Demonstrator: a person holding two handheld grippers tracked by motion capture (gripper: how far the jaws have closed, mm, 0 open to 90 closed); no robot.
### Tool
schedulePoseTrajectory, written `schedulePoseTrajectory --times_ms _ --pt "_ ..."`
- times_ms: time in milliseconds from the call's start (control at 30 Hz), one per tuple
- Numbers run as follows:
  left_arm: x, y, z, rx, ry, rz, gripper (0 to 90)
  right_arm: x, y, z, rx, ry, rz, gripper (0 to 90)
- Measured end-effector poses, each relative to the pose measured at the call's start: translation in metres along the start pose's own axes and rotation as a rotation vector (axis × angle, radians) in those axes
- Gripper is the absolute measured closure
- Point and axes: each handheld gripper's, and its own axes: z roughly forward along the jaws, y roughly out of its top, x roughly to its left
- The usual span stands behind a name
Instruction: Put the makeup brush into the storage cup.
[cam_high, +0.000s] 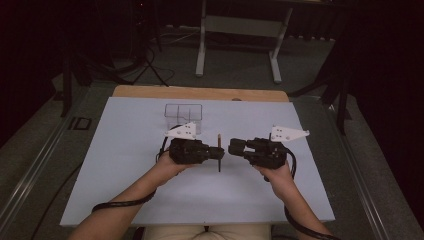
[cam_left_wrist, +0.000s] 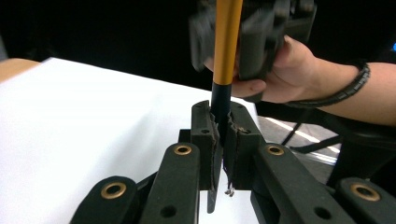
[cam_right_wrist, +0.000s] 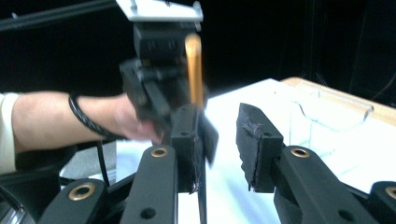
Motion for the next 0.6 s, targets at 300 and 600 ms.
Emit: schedulePoseTrajectory --times_ms 300,600 --pt "-0.001 0.015 -0.006 -0.002 0.011 0.021 84.6 -0.002 -0.018 0.005 0.066 0.021 0.020 67.6" --pt "-0.003 0.025 -0.004 -0.010 0.011 0.026 84.6 -0.004 -0.030 0.014 0.106 0.051 0.040 67.2"
